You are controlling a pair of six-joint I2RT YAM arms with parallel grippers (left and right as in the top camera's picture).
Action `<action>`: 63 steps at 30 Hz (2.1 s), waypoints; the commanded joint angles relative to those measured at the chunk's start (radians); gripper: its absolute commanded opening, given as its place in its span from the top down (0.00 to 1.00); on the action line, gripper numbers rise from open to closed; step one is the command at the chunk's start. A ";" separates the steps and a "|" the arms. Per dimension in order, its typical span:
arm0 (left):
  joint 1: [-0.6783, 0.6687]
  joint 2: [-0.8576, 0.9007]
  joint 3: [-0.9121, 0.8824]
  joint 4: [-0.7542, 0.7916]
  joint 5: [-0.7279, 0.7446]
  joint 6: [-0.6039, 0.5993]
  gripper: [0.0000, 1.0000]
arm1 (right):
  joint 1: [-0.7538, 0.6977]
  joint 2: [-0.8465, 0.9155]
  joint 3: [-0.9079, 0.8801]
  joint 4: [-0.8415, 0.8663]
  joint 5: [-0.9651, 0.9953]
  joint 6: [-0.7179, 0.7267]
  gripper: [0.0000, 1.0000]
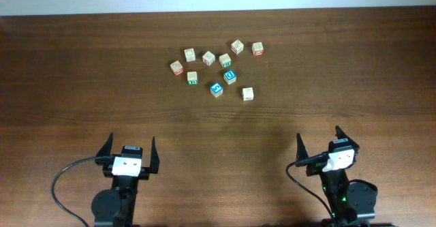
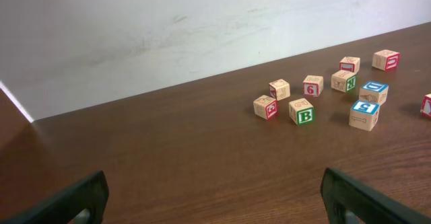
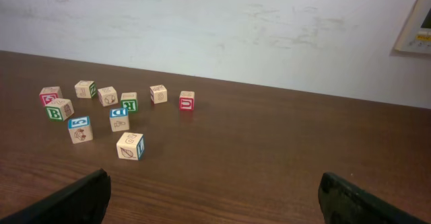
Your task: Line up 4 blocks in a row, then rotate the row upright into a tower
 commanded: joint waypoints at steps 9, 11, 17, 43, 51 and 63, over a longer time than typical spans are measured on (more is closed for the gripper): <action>0.005 -0.007 -0.007 0.001 0.015 0.016 0.01 | -0.006 -0.004 -0.009 0.000 -0.005 0.010 0.02; 0.005 -0.007 -0.006 0.001 0.015 0.016 0.01 | -0.006 -0.004 -0.009 0.000 -0.005 0.010 0.02; 0.005 -0.007 -0.006 0.001 0.015 0.016 0.01 | -0.006 -0.004 -0.009 0.000 -0.005 0.010 0.02; 0.005 0.020 0.054 0.085 0.011 0.016 0.01 | -0.007 -0.002 0.087 0.043 -0.013 0.010 0.02; 0.005 0.350 0.367 0.095 0.030 0.016 0.01 | -0.007 0.057 0.312 -0.050 -0.013 0.003 0.02; 0.005 1.334 1.281 -0.457 0.249 0.016 0.01 | -0.007 0.887 0.909 -0.247 -0.173 0.003 0.02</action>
